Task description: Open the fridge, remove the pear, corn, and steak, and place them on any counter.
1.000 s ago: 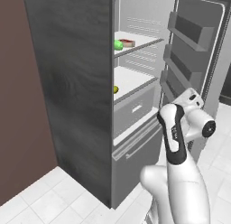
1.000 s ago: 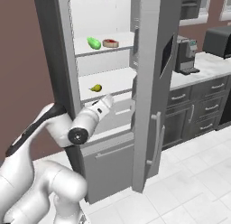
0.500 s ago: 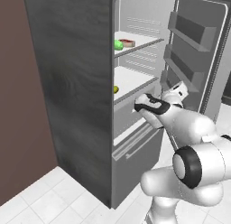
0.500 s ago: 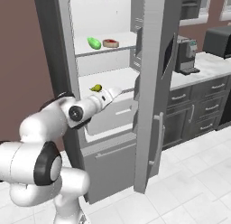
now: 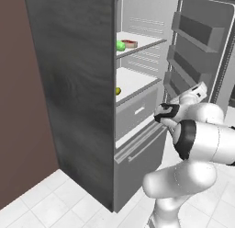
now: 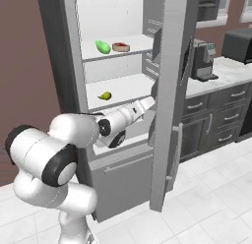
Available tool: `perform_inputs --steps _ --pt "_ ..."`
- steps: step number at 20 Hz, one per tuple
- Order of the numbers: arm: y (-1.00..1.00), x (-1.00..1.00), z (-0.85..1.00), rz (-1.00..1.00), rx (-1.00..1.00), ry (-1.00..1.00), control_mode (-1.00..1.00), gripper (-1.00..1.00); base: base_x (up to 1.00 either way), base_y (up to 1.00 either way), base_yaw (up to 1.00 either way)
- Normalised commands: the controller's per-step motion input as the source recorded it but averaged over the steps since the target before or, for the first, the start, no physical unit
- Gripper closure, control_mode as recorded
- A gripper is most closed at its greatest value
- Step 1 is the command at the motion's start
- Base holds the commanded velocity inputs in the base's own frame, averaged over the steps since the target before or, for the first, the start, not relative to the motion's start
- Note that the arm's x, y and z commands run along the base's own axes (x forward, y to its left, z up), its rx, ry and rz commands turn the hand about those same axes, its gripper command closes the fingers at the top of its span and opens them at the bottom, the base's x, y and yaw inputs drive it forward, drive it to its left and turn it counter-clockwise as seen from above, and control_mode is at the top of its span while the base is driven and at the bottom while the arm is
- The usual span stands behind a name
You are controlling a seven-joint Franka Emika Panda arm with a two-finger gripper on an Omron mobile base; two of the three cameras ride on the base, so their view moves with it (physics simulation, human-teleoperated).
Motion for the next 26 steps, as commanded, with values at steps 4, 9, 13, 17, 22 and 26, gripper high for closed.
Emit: perform_inputs --steps 4,9,13,17,22,26 --pt "-1.00 0.25 0.75 -0.10 0.00 0.00 -1.00 -1.00 0.00 0.00 0.00" --pt "-1.00 0.68 0.80 -0.13 0.01 0.06 -1.00 -1.00 0.00 0.00 0.00" --pt "-0.68 0.44 0.90 -0.09 0.03 0.02 -1.00 -1.00 0.00 0.00 0.00" --pt "0.72 -0.87 0.92 0.01 0.00 0.00 -1.00 -1.00 0.00 0.00 0.00" --pt "1.00 -0.75 0.96 0.10 0.11 0.01 -1.00 -1.00 0.00 0.00 0.00" --pt "1.00 -0.41 1.00 0.06 0.25 -0.01 -1.00 -1.00 0.00 0.00 0.00"
